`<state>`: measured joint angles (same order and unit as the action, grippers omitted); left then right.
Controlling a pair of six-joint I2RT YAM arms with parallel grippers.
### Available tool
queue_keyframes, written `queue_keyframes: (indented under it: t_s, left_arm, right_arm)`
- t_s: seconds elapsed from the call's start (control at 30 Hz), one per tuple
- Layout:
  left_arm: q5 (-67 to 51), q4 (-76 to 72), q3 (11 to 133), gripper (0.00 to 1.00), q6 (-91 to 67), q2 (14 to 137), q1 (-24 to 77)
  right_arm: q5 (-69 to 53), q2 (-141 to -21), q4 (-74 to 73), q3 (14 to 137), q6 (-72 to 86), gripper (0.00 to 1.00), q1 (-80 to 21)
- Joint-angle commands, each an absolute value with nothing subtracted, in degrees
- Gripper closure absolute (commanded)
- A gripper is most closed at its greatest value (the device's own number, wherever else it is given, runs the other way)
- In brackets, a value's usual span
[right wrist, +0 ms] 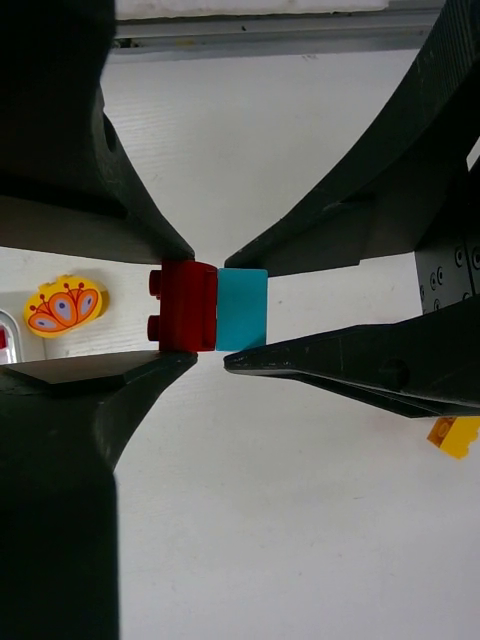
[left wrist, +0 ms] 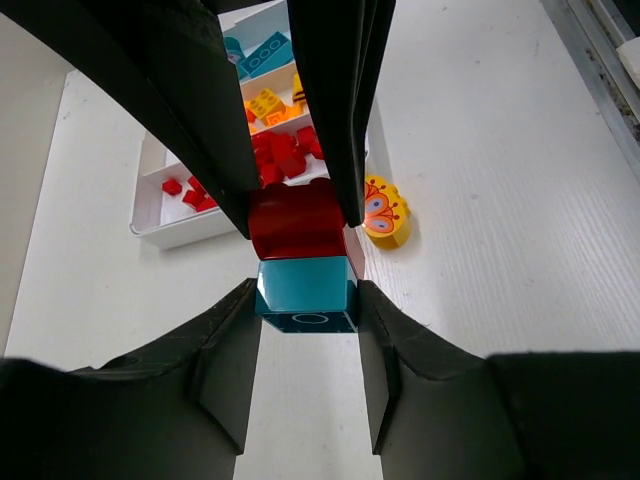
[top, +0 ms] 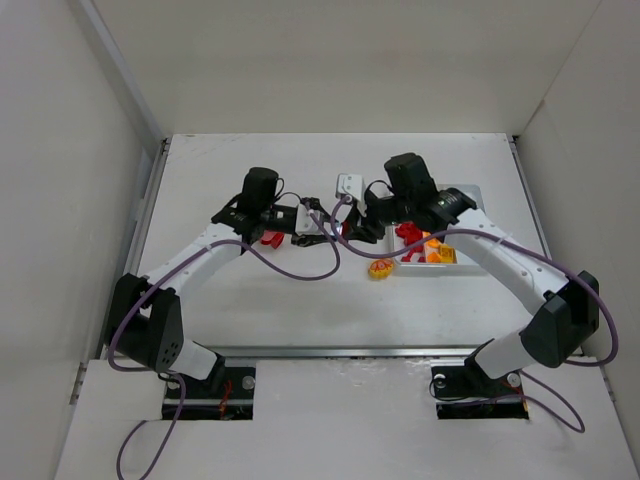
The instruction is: Sort the legos into containers by color
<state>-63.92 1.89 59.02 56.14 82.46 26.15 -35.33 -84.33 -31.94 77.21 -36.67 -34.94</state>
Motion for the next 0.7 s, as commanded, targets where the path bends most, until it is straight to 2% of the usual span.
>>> queue_keyframes:
  t_s: [0.0, 0.13, 0.27, 0.47, 0.53, 0.67]
  left_arm:
    - [-65.5, 1.9, 60.8, 1.0, 56.6, 81.4, 26.2]
    - [-62.4, 1.8, 60.8, 1.0, 55.3, 81.4, 26.2]
    - [-53.7, -0.2, 59.7, 1.0, 51.5, 80.9, 26.2]
    - [-43.0, -8.9, 57.7, 1.0, 43.6, 79.7, 23.3]
    - [-43.6, -9.6, 57.7, 1.0, 42.4, 79.7, 23.3]
    - [-46.0, -9.0, 57.7, 1.0, 41.8, 79.7, 24.7]
  right_arm:
    - [-34.9, -82.3, -30.4, 80.1, -37.0, 1.0, -35.7]
    - [-30.9, -82.3, -28.5, 77.0, -32.8, 1.0, -31.7]
    - [-25.0, -81.0, -22.2, 71.4, -25.2, 1.0, -19.5]
    - [-13.2, -81.0, -16.2, 69.3, -16.5, 1.0, -16.3]
    - [-6.9, -85.2, -12.1, 70.1, -11.4, 1.0, -16.3]
    - [1.9, -97.2, -15.3, 79.4, -6.8, 1.0, -15.2]
